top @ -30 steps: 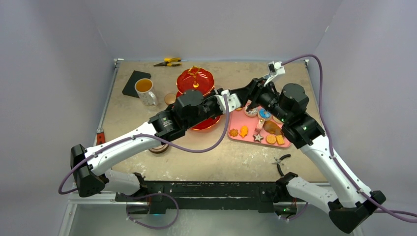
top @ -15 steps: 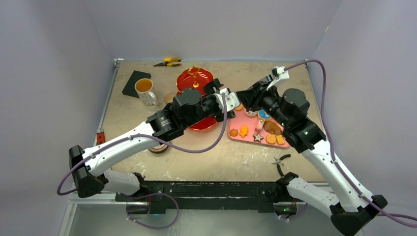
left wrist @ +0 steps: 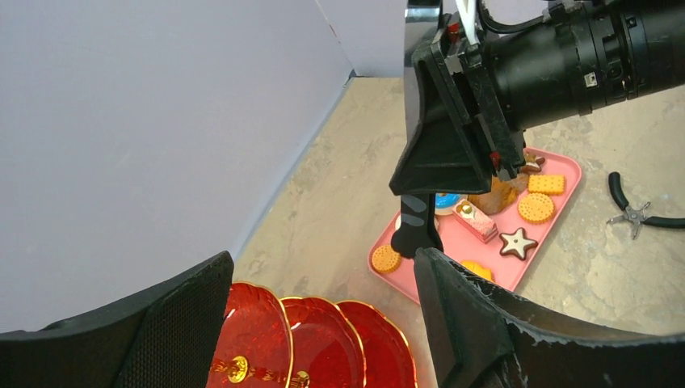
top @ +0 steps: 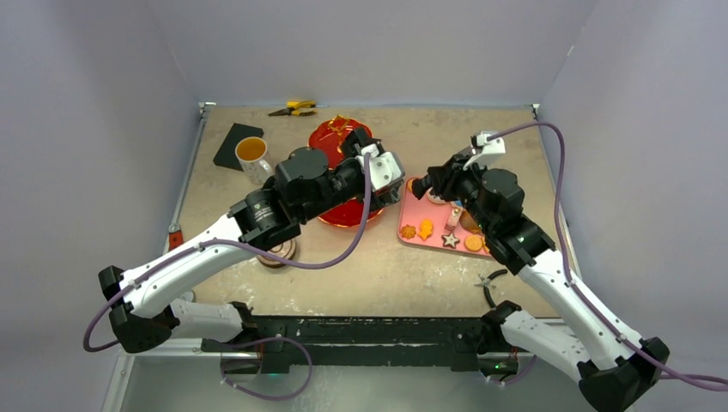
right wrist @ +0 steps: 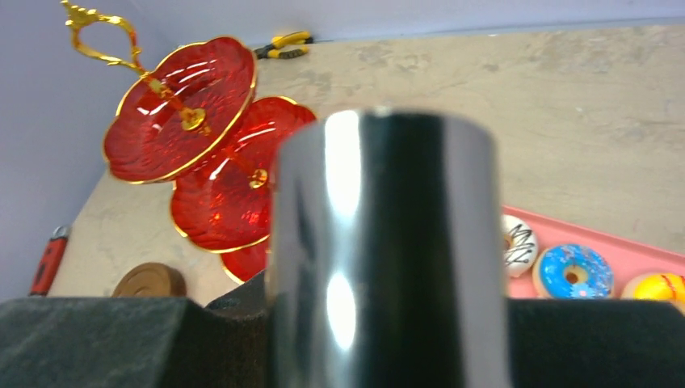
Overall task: Serve the afternoon tea
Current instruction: Pick up the clamp from the center of the board, then pick up the desert from the tray.
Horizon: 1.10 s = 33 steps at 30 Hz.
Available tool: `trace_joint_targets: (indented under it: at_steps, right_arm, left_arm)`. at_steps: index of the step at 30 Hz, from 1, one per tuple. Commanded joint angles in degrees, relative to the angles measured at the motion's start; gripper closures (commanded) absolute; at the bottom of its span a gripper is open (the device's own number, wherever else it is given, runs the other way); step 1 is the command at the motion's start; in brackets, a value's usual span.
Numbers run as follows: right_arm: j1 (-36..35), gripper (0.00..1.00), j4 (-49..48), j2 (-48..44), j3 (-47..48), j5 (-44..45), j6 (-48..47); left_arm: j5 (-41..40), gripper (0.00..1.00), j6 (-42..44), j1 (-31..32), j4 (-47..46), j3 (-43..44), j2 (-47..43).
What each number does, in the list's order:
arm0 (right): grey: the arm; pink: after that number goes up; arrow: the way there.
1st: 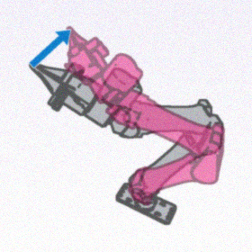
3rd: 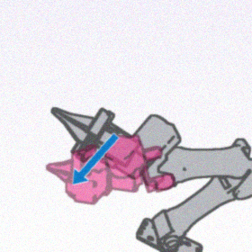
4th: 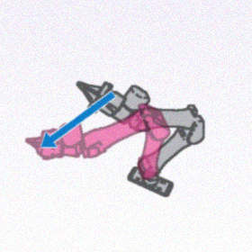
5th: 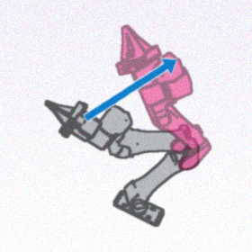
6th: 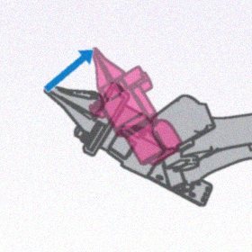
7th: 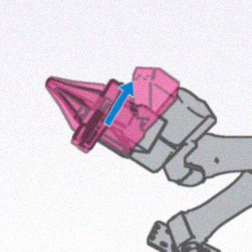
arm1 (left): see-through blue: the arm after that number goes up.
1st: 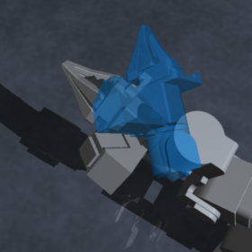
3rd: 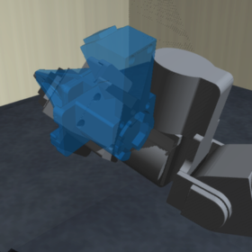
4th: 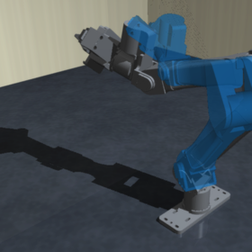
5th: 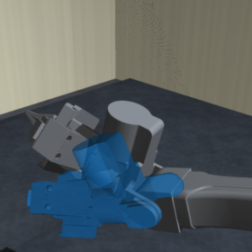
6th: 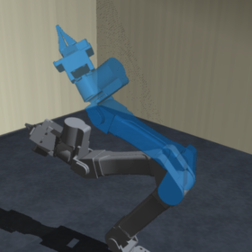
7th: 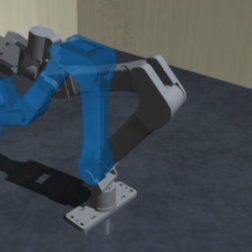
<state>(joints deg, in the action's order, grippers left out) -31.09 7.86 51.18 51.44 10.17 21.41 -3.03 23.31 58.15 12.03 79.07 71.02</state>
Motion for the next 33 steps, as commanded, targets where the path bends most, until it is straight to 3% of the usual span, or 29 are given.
trace_joint_targets:
  at_steps: [1, 8, 19, 33]
  right_arm:
    - [0.0, 0.68, -6.4, -2.0, -2.4, 8.2, -3.6]
    - [0.0, 0.65, -9.3, -2.6, -8.8, 15.9, -2.7]
    - [0.0, 0.48, -20.9, 3.9, -13.1, 26.2, -2.1]
    - [0.0, 0.48, -32.2, 15.3, -16.1, 33.4, -3.3]
  left_arm:
    - [-1.7, 0.18, -1.9, -0.3, 1.0, 3.1, -0.6]
    - [-5.6, 0.18, -2.9, -1.3, 0.6, 5.4, 0.1]
    - [-9.2, 0.18, -5.6, -3.4, 1.0, 8.8, 1.7]
    - [-9.6, 0.18, -6.0, -4.7, 1.2, 9.0, 0.9]
